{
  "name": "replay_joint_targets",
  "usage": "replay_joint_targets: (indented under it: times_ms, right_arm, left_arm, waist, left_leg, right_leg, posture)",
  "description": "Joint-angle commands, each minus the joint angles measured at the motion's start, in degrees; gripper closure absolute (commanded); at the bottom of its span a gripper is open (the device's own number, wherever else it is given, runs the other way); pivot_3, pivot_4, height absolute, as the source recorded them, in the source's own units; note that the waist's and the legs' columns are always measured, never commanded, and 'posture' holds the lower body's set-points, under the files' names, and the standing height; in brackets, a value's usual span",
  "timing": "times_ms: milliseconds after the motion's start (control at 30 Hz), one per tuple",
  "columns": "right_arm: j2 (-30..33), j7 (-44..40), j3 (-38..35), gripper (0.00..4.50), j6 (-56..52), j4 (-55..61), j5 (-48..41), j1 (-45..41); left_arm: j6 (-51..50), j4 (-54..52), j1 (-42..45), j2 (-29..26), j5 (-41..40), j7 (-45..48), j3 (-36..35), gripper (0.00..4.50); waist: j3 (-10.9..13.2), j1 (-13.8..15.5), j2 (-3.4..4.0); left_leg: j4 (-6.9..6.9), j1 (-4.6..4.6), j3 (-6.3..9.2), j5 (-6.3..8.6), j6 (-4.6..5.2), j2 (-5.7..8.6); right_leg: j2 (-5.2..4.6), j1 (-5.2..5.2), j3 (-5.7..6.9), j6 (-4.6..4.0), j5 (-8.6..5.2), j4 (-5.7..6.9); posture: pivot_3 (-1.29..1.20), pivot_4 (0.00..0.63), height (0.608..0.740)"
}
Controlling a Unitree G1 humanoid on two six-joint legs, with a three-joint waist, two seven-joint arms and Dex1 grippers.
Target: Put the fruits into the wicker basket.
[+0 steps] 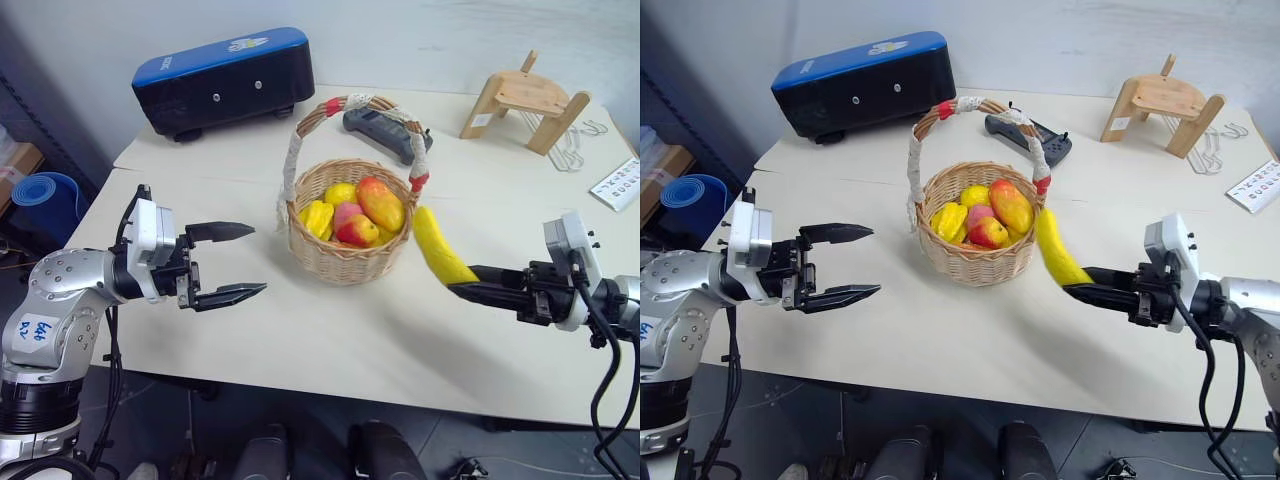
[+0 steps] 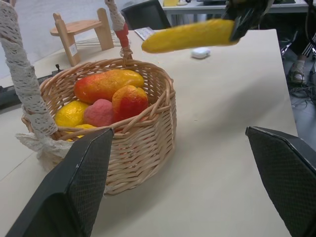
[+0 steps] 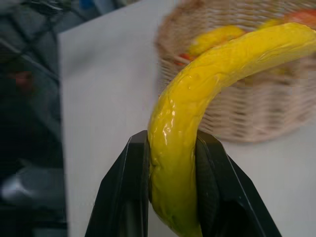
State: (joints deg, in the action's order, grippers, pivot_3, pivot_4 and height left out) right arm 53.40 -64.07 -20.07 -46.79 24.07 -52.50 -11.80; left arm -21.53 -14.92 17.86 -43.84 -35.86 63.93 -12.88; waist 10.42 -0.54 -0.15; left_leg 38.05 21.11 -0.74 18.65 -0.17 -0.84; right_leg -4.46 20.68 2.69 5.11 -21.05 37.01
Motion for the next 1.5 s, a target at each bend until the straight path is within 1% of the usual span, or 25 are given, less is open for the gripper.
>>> replay_joint_targets:
  times_ms: [33, 133, 200, 233, 267, 400, 500, 567, 633, 733, 767, 933, 1033, 1167, 1233, 1433, 1500]
  right_arm:
    - [-3.2, 4.1, 3.4, 3.63, -1.7, 4.9, -6.2, -6.3]
    - [-7.8, 9.0, 8.7, 3.63, -1.4, 4.9, -5.0, -13.2]
    - [-11.2, 13.7, 14.1, 3.63, -1.7, 1.8, 0.0, -18.6]
    - [-13.9, 17.1, 16.4, 3.63, -1.9, -1.2, 2.4, -21.7]
    - [-15.8, 19.4, 17.7, 3.63, -2.0, -3.3, 4.0, -23.8]
    - [-20.8, 21.8, 22.7, 3.63, -1.4, -10.5, 9.6, -29.9]
    - [-23.0, 21.8, 25.1, 2.67, 0.7, -14.0, 13.6, -32.1]
    - [-23.3, 21.6, 26.0, 1.98, 2.2, -15.2, 16.2, -32.5]
    - [-21.8, 19.0, 25.6, 1.26, 5.9, -15.1, 18.4, -30.9]
    - [-18.4, 13.0, 22.7, 0.26, 10.0, -13.1, 18.0, -27.0]
    - [-16.6, 11.1, 21.0, 0.02, 10.8, -12.5, 17.4, -25.2]
    - [-9.5, 3.3, 13.0, 0.02, 13.1, -13.4, 14.4, -18.3]
    - [-7.8, 1.9, 9.9, 0.02, 17.9, -20.3, 17.0, -18.2]
    - [-10.4, 1.7, 11.5, 0.02, 26.2, -30.7, 22.2, -23.8]
    - [-13.0, 1.1, 13.3, 0.02, 30.4, -36.3, 24.6, -28.4]
    - [-20.2, -1.8, 17.4, 0.02, 37.6, -50.2, 29.6, -38.9]
    - [-21.3, -4.0, 18.0, 0.42, 38.2, -52.2, 29.9, -40.3]
  left_arm:
    - [0.4, -0.8, -0.1, -0.1, -1.2, -0.6, -1.6, 0.0]
    - [-0.2, -1.1, -0.1, 0.2, -2.0, -1.8, -2.4, 0.0]
    - [-0.9, -1.6, -0.4, 0.5, -2.8, -2.8, -3.0, 0.0]
    - [-1.1, -1.9, -0.5, 0.6, -3.2, -3.3, -3.3, 0.0]
    - [-1.3, -2.1, -0.6, 0.7, -3.4, -3.7, -3.5, 0.0]
    - [-1.6, -2.8, -0.9, 0.6, -3.8, -4.5, -3.8, 0.0]
    - [-1.6, -3.0, -1.1, 0.6, -3.9, -5.0, -3.9, 0.0]
    - [-1.6, -3.3, -1.2, 0.6, -3.9, -5.2, -3.8, 0.0]
    - [-1.6, -3.6, -1.5, 0.6, -4.0, -5.4, -3.8, 0.0]
    - [-1.7, -3.9, -1.8, 0.5, -4.2, -5.5, -3.9, 0.0]
    - [-1.7, -4.0, -2.0, 0.4, -4.2, -5.5, -4.1, 0.0]
    - [-1.7, -4.2, -2.5, 0.4, -4.7, -5.8, -4.6, 0.0]
    - [-2.4, -4.2, -2.2, 0.6, -5.7, -6.4, -5.2, 0.0]
    - [-3.2, -4.2, -1.4, 0.4, -6.5, -7.0, -5.1, 0.0]
    - [-3.6, -4.2, -0.8, 0.3, -6.9, -7.2, -4.9, 0.0]
    - [-4.5, -4.0, 1.1, 0.7, -6.9, -7.5, -3.9, 0.0]
    - [-4.7, -4.2, 1.3, 0.8, -6.8, -7.8, -3.7, 0.0]
  waist:
    - [0.0, 0.0, -0.01]
    - [0.0, 0.1, -0.02]
    - [0.0, 0.2, -0.02]
    - [0.0, 0.2, -0.02]
    - [0.0, 0.1, -0.02]
    - [0.0, 0.2, -0.02]
    - [0.0, 0.3, -0.01]
    - [0.0, 0.3, -0.01]
    - [0.0, 0.3, -0.01]
    - [0.0, 0.4, -0.02]
    - [0.0, 0.4, -0.02]
    - [0.0, 0.4, -0.03]
    - [0.0, 0.1, -0.03]
    - [0.0, -0.8, -0.03]
    - [0.0, -1.3, -0.03]
    - [0.0, -1.3, -0.01]
    - [0.0, -1.0, -0.01]
  left_leg:
    - [0.0, 0.02, 0.02, -0.01, -0.01, 0.0]
    - [0.01, 0.09, 0.1, -0.01, -0.02, 0.01]
    - [0.01, 0.14, 0.13, 0.0, -0.02, 0.03]
    - [0.01, 0.14, 0.15, 0.0, -0.03, 0.04]
    - [0.01, 0.15, 0.16, 0.0, -0.03, 0.04]
    - [0.0, 0.19, 0.19, 0.0, -0.04, 0.05]
    - [0.0, 0.35, 0.26, 0.01, -0.04, 0.08]
    - [0.0, 0.52, 0.28, 0.01, -0.04, 0.11]
    - [0.04, 0.64, 0.27, 0.01, -0.03, 0.14]
    - [0.15, 0.96, 0.35, 0.01, -0.03, 0.15]
    - [0.15, 0.97, 0.35, 0.01, -0.03, 0.16]
    - [0.25, 1.02, 0.34, 0.01, -0.02, 0.17]
    - [0.27, 0.97, 0.31, -0.02, -0.03, 0.15]
    - [0.32, 0.92, 0.22, -0.09, -0.03, 0.14]
    - [0.31, 0.89, 0.22, -0.11, -0.05, 0.14]
    - [0.25, 0.87, 0.2, -0.14, -0.12, 0.12]
    - [0.24, 0.88, 0.22, -0.14, -0.11, 0.12]
  right_leg:
    - [-0.01, 0.0, 0.0, 0.0, 0.0, -0.04]
    - [-0.03, -0.02, 0.03, 0.0, 0.0, -0.15]
    - [-0.06, 0.01, 0.05, 0.0, 0.0, -0.17]
    - [-0.06, 0.01, 0.06, 0.0, 0.0, -0.16]
    - [-0.06, 0.02, 0.07, 0.0, 0.0, -0.17]
    - [-0.07, 0.09, 0.12, 0.0, 0.0, -0.09]
    - [-0.08, 0.27, 0.13, 0.03, 0.02, 0.01]
    - [-0.08, 0.46, 0.13, 0.06, 0.04, 0.14]
    - [-0.09, 0.62, 0.13, 0.1, 0.07, 0.42]
    - [-0.08, 0.85, 0.19, 0.12, 0.07, 0.45]
    - [-0.09, 0.85, 0.19, 0.13, 0.08, 0.44]
    - [-0.08, 0.8, 0.2, 0.15, 0.09, 0.41]
    - [-0.07, 0.78, 0.17, 0.15, 0.09, 0.42]
    - [-0.07, 0.78, 0.12, 0.14, 0.09, 0.43]
    - [-0.06, 0.8, 0.12, 0.15, 0.09, 0.44]
    - [-0.04, 0.86, 0.15, 0.15, 0.09, 0.67]
    - [-0.05, 0.88, 0.17, 0.15, 0.09, 0.65]
  posture:
    - [0.0, 0.15, 0.74]
    - [0.0, 0.15, 0.74]
    - [0.0, 0.15, 0.74]
    - [0.0, 0.15, 0.74]
    - [0.0, 0.15, 0.74]
    - [0.0, 0.15, 0.74]
    - [0.0, 0.15, 0.74]
    - [0.0, 0.15, 0.74]
    - [0.0, 0.15, 0.74]
    - [0.0, 0.15, 0.74]
    - [0.0, 0.15, 0.74]
    - [0.0, 0.15, 0.74]
    - [0.0, 0.15, 0.74]
    - [0.0, 0.15, 0.74]
    - [0.0, 0.15, 0.74]
    - [0.0, 0.15, 0.74]
    - [0.0, 0.15, 0.74]
